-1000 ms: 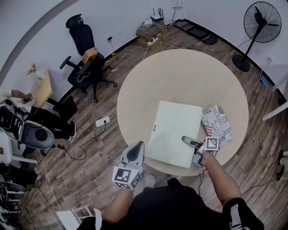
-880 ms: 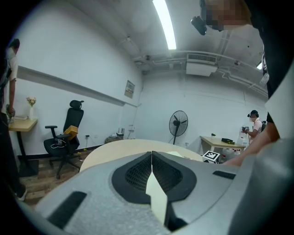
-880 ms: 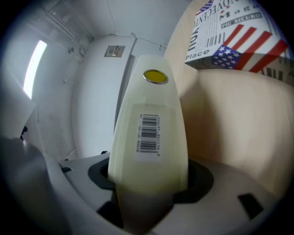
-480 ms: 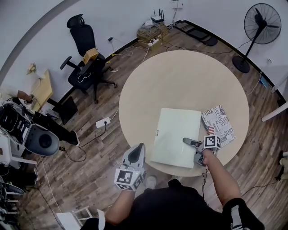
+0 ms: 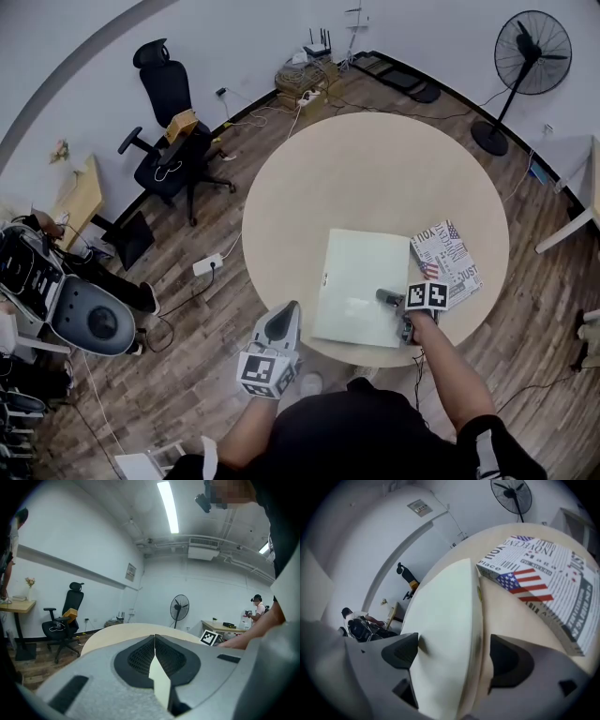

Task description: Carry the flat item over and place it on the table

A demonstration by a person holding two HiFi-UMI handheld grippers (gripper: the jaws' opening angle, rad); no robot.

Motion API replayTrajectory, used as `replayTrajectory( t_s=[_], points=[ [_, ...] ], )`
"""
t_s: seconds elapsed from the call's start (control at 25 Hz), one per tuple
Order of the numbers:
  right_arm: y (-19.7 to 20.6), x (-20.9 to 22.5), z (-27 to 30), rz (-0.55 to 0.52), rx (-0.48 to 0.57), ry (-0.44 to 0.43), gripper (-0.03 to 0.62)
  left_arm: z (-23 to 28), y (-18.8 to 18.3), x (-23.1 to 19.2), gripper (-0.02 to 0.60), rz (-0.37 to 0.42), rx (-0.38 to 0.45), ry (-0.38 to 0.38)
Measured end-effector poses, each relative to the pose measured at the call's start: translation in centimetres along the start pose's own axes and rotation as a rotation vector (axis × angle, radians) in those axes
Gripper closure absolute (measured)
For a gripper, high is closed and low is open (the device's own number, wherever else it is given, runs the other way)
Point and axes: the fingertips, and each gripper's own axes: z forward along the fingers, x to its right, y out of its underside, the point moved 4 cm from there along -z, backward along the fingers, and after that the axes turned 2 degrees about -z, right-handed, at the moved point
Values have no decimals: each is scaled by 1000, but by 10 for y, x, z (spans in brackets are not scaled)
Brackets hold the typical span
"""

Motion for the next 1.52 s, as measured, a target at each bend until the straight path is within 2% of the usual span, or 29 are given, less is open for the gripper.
replayTrajectory(
  t_s=[0.2, 0.28, 0.48, 0.56, 0.72, 0.76, 0.84, 1.0, 1.04, 1.12, 1.28, 1.52],
  points=[
    [-9, -8, -32, -157, 114, 126, 163, -4, 3, -1, 574, -2, 2, 15],
    [-15, -20, -51, -215, 185, 138, 164, -5, 5, -1, 574, -6, 2, 23],
    [-34, -76, -104, -517, 417, 156, 164, -7, 5, 3, 574, 5, -10, 60],
    [-37, -97, -124, -604, 517, 174, 166, -9, 5, 3, 574, 8, -16, 64],
    [-42, -133, -173, -730, 772, 288, 169, -9, 5, 5, 574, 3, -17, 65],
    [-41, -140, -183, -741, 819, 298, 177, -7, 4, 8, 574, 5, -13, 70],
    [-39, -152, -200, -744, 886, 299, 271, -4, 0, 15, 574, 12, -3, 90],
    [-32, -164, -222, -727, 958, 300, 394, -2, -10, 29, 574, 27, 23, 131],
    [-31, -164, -228, -717, 973, 315, 441, -2, -12, 31, 574, 32, 26, 138],
    [-29, -165, -238, -700, 1001, 346, 582, -3, -14, 34, 574, 45, 27, 150],
    [-22, -168, -251, -727, 1035, 356, 595, -6, -15, 34, 574, 55, 22, 162],
    [-15, -173, -258, -788, 1027, 370, 597, -6, -16, 39, 574, 58, 27, 169]
  ],
)
